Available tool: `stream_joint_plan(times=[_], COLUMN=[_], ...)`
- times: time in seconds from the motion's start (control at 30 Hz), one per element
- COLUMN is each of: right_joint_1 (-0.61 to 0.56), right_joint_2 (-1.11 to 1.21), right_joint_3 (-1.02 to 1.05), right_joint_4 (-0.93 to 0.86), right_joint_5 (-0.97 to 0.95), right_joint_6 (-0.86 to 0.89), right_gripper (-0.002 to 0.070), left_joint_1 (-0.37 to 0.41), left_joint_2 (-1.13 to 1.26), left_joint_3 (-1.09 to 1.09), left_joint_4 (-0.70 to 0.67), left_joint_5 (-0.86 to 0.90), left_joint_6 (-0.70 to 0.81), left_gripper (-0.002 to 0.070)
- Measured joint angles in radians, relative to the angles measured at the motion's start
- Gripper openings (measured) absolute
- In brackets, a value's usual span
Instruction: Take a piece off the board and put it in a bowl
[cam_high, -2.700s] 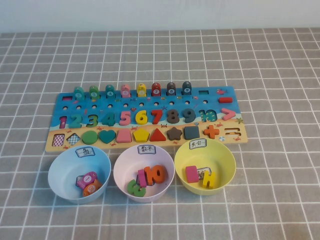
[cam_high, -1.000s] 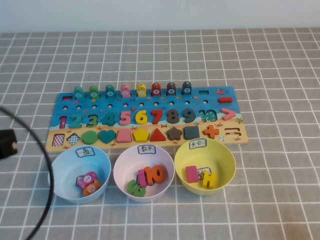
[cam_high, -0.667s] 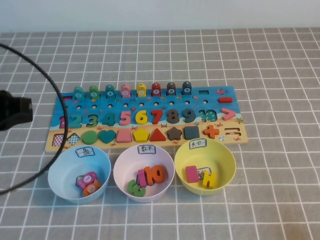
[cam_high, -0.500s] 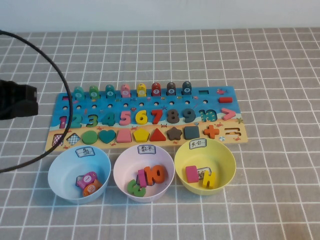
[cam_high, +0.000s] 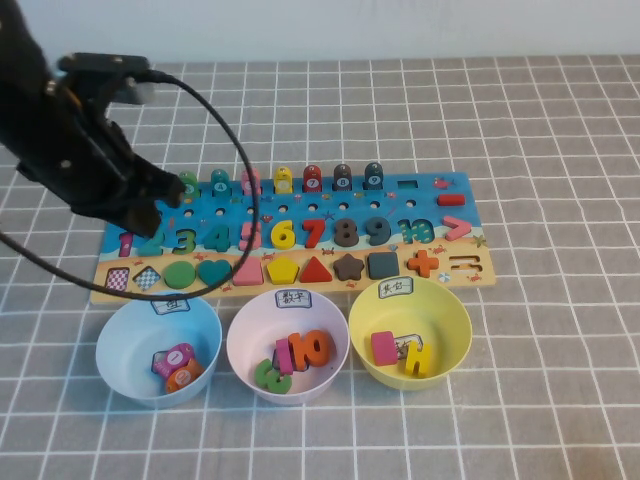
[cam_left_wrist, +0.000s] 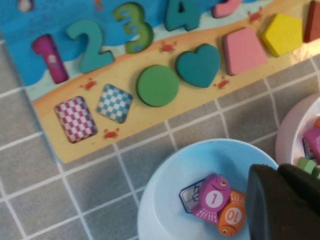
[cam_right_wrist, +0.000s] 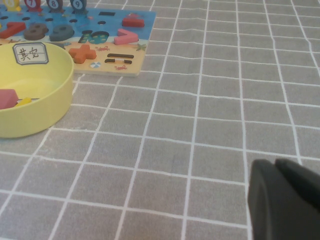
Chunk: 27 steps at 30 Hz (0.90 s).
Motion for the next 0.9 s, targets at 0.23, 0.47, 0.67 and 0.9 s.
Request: stream_joint_plan(times=[0.23,0.47,0.67,0.9], right_joint_1=[0.0,0.0,0.0,0.0], right_joint_2=[0.0,0.0,0.0,0.0], right_joint_3=[0.0,0.0,0.0,0.0], right_joint_4=[0.0,0.0,0.0,0.0], right_joint_5=[0.0,0.0,0.0,0.0], right_joint_6=[0.0,0.0,0.0,0.0], right_gripper=[-0.0017,-0.0017,-0.0017,-0.0017], left_joint_1=[-0.021,-0.021,-0.021,-0.021], left_joint_2=[0.099,0.149,0.165,0.185], left_joint_3=[-0.026,-0.03,-0.03,-0.032], left_joint_4=[0.034,0.087,0.091,0.093], left_joint_5=[0.033,0.031,0.012,-0.001], left_joint_6=[-0.038,0.034,0.437,0.969], left_gripper=[-0.0001,-0.0001,-0.0001,-0.0001])
